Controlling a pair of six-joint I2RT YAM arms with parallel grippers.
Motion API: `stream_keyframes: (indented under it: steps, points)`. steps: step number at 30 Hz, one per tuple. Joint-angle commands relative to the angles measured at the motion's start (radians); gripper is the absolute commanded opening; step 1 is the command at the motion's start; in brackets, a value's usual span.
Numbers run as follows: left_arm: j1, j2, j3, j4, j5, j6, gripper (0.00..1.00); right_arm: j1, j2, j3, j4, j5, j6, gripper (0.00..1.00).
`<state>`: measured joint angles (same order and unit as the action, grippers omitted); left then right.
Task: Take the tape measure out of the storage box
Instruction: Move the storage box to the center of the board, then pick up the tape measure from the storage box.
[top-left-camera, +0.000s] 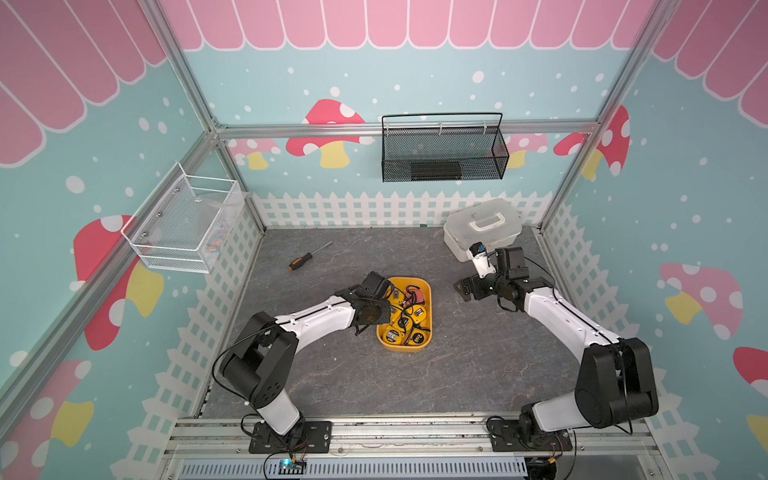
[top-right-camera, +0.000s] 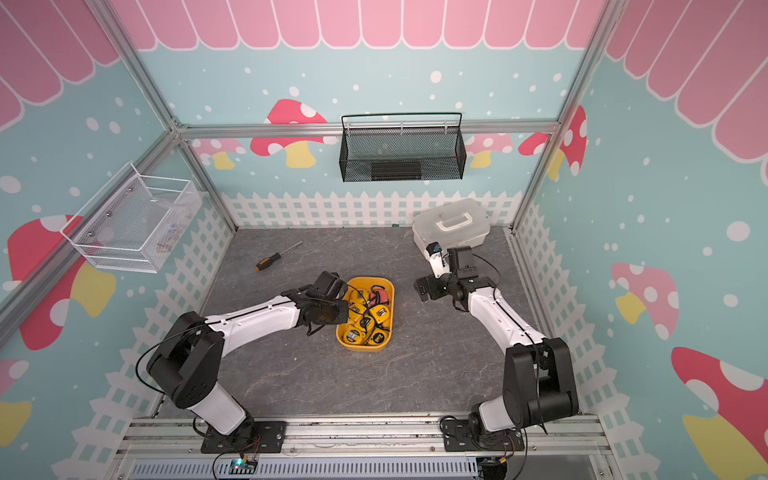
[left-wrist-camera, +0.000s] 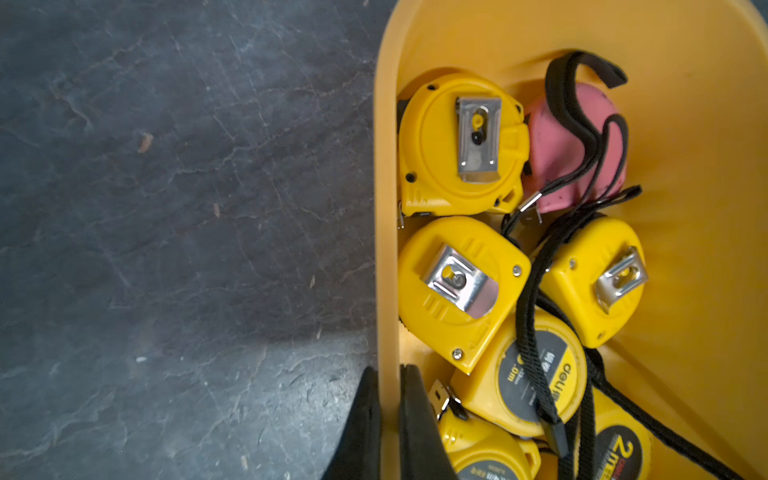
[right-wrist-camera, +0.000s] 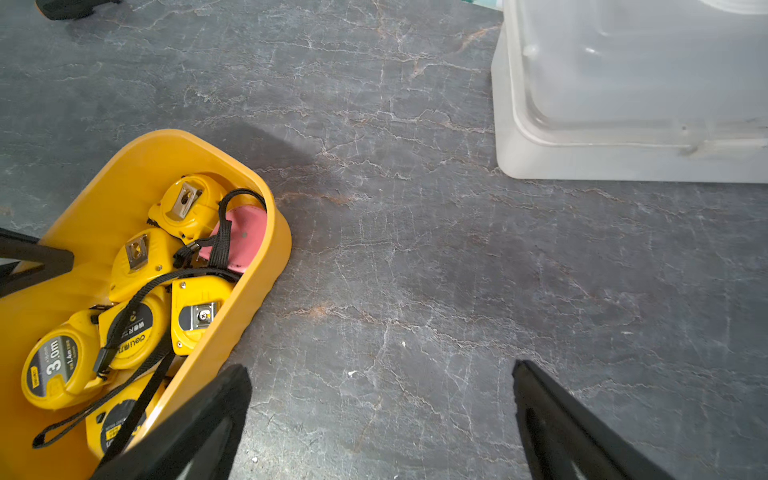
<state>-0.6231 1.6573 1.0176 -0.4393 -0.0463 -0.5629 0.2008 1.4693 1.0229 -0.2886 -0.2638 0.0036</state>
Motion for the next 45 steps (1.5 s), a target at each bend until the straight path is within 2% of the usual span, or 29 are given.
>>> stream_keyframes:
  steps: [1,5,12,15,20,29,36,45]
  points:
    - [-0.032,-0.008,-0.037,-0.064,0.002,-0.057,0.01,0.027,0.03,0.038,-0.041,-0.018,-0.019,0.99]
    - [-0.053,-0.029,-0.055,-0.062,-0.002,-0.082,0.06,0.058,0.05,0.065,-0.062,-0.016,-0.032,0.99]
    - [-0.04,-0.233,-0.073,-0.071,-0.119,-0.085,0.35,0.123,0.07,0.119,-0.11,-0.029,-0.061,0.99]
    - [0.009,-0.326,-0.076,-0.073,-0.121,-0.07,0.4,0.158,0.078,0.143,-0.133,-0.033,-0.068,0.98]
    - [0.112,-0.43,-0.088,-0.089,-0.114,-0.02,0.44,0.246,0.109,0.191,-0.187,-0.023,-0.086,0.96]
    - [0.284,-0.5,-0.123,-0.103,-0.077,0.027,0.48,0.411,0.184,0.251,-0.279,-0.007,-0.139,0.93]
    - [0.313,-0.493,-0.144,-0.095,-0.048,0.032,0.49,0.503,0.27,0.301,-0.342,0.022,-0.177,0.87]
    - [0.312,-0.49,-0.191,-0.068,-0.026,0.008,0.51,0.543,0.347,0.341,-0.386,0.044,-0.211,0.72]
